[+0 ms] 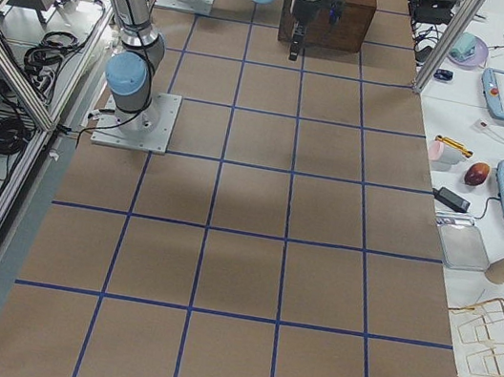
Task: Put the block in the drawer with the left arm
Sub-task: 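Release the handle and move the left gripper to the yellow cube, then grasp the yellow cube with the left gripper and lift it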
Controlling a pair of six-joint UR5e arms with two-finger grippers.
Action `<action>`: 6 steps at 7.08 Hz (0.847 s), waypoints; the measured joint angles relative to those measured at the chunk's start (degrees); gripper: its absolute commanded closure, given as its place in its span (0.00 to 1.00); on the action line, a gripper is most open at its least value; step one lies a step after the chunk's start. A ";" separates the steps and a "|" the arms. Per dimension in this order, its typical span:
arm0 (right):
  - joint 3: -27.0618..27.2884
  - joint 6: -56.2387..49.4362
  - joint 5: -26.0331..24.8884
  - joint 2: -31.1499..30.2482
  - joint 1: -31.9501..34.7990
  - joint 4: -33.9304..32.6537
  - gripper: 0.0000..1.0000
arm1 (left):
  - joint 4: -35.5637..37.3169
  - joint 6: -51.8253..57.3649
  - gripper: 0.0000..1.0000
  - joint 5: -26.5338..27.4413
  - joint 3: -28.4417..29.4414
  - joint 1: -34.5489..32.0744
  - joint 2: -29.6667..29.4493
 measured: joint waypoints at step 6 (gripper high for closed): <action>0.00 0.00 0.02 0.00 0.00 0.00 0.00 | 6.35 6.06 0.00 0.02 1.30 1.48 -7.95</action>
